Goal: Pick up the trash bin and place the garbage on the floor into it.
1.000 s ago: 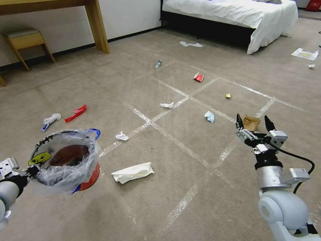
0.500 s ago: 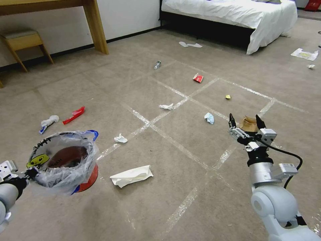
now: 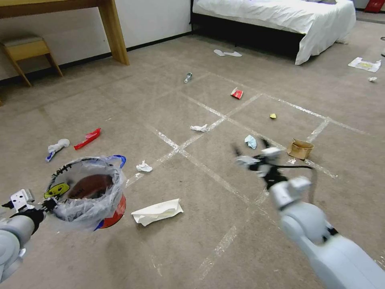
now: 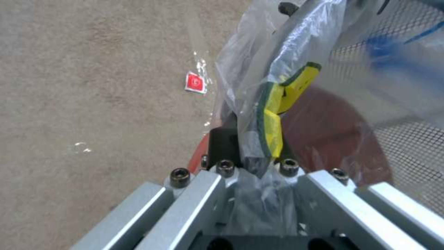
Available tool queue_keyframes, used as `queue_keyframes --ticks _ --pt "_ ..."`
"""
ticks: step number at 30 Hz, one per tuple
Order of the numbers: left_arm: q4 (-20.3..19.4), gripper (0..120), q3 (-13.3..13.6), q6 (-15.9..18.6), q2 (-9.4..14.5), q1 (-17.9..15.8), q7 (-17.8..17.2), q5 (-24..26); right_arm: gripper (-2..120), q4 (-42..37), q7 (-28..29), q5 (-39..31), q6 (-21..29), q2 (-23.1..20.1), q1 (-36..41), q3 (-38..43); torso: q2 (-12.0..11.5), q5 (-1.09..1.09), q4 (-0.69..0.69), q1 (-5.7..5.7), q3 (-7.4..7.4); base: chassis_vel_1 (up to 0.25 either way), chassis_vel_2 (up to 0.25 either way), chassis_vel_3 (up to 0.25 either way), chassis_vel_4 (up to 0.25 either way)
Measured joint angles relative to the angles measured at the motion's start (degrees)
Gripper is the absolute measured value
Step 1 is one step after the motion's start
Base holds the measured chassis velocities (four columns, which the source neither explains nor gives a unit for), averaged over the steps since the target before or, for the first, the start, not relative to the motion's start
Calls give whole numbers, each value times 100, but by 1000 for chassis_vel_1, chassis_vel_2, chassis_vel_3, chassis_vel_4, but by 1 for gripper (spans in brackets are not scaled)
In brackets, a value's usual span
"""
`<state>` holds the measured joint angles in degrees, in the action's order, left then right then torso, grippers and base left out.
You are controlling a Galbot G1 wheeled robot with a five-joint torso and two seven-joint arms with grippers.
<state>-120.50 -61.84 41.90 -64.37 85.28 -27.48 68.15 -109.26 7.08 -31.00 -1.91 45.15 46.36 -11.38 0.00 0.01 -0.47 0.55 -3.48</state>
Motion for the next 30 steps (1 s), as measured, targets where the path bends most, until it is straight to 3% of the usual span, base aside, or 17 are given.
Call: queue_keyframes --ticks 3,4,5,6,8,9,12,19,26,30 --pt "-130 0 -62 0 -174 112 52 -166 100 515 5 -29 -19 81 -1457 -1855 1 -5 2 0 1 0 0 0 0" --pt "-130 0 -62 0 -174 112 52 -166 100 515 5 -29 -19 81 -1457 -1855 1 -5 2 0 1 0 0 0 0" --pt "-159 0 -83 0 -236 154 68 -236 100 779 4 -38 4 216 -2019 -2632 0 1 1 1 -1 0 0 0 0" --pt "-159 0 -83 0 -236 154 68 -236 100 779 4 -38 4 216 -2019 -2632 0 1 1 1 -1 0 0 0 0" --pt "-200 0 -139 -10 -339 223 85 -347 100 1211 95 -135 200 489 -2897 -3735 1 -7 2 -2 2 0 0 0 0" --pt "-200 0 -139 -10 -339 223 85 -347 100 1211 95 -135 200 489 -2897 -3735 1 -7 2 -2 2 0 0 0 0" --pt "-208 0 -203 -25 -402 253 91 -392 100 1800 197 -364 562 920 -3641 -4899 0 -4 1 -1 1 0 0 0 0" --pt "-69 0 -193 -57 -415 164 94 -417 100 2323 270 -937 1238 1481 -4213 -5879 0 -2 1 -1 1 0 0 0 0" --pt "8 0 -172 -75 -397 135 100 -416 100 2461 105 -1076 1650 1947 -4457 -6287 0 -2 -1 -1 1 0 0 0 0" --pt "32 0 -165 -84 -377 128 109 -421 100 2754 -204 -1008 1857 2453 -4599 -6524 0 -3 1 -1 1 0 0 0 0"
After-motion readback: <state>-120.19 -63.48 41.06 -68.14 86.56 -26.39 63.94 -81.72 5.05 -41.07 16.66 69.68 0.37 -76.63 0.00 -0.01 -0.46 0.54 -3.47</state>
